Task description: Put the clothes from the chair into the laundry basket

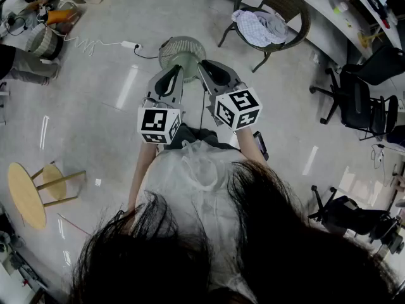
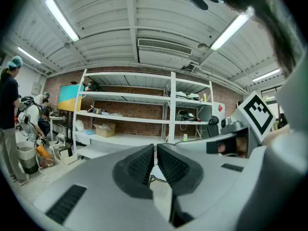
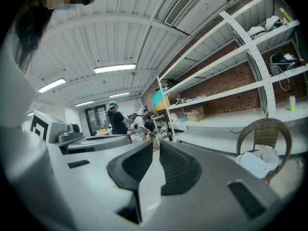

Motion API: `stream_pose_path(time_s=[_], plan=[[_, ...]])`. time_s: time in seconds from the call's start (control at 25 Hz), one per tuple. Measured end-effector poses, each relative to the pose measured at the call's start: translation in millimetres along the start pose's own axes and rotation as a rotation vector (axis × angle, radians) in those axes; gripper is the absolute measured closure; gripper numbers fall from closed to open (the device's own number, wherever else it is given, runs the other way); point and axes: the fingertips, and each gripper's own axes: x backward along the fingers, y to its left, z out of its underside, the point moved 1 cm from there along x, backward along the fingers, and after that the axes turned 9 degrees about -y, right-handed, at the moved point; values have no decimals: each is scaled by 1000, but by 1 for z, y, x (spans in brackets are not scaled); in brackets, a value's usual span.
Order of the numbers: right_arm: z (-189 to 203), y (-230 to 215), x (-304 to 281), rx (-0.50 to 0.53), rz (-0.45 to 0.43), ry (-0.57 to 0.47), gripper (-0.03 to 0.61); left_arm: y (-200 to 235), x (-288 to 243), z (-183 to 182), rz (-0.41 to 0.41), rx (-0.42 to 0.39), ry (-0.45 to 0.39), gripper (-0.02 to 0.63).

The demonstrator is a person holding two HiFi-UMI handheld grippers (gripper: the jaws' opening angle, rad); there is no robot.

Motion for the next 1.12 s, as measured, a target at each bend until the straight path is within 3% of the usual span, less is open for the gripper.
stream_pose_path(time_s=[0.56,1.12], plan=[[3,2,-19,-22,20,-20,522,25,1,4,-5,8,7,583],[26,14,-38,-39,101,-1,522,59,6,11,66,26,20,583]])
